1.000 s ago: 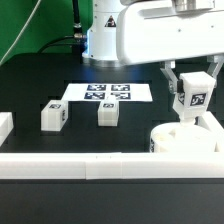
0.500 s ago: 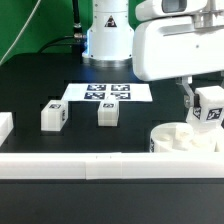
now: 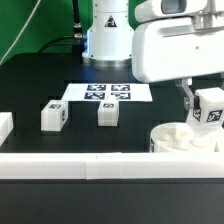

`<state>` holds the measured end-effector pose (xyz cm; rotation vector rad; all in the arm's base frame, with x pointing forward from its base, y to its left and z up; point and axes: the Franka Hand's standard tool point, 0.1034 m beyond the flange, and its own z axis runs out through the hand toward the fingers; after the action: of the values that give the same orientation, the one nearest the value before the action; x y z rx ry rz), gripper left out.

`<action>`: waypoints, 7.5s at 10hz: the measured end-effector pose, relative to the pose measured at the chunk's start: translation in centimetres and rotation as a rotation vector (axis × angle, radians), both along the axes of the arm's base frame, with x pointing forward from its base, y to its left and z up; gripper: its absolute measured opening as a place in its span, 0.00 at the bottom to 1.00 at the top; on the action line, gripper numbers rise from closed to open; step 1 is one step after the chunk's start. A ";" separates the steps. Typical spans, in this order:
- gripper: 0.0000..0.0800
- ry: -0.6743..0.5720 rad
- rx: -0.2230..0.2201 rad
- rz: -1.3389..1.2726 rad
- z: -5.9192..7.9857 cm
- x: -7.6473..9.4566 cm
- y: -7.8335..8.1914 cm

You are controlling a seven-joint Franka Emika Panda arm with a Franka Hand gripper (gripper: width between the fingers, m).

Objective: Assemble stool

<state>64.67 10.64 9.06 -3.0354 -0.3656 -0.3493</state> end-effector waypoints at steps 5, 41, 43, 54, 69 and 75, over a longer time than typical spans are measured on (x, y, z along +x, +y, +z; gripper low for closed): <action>0.42 -0.009 0.001 -0.002 -1.1 -0.3 0.0; 0.27 0.326 -0.077 0.129 -0.5 -0.9 0.5; 0.02 0.326 -0.075 0.114 -0.5 -0.9 0.5; 0.60 0.339 -0.023 -0.095 0.4 -1.0 -0.1; 0.81 0.386 -0.038 -0.417 -0.8 0.0 1.0; 0.43 0.384 -0.039 -0.369 -0.8 0.0 0.5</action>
Offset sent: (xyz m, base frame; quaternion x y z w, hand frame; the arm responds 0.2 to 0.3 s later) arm -0.0044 -0.0034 -0.0100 -0.0003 0.0110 -0.0032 0.9999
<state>64.72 11.16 8.29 -3.0978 0.2147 0.2301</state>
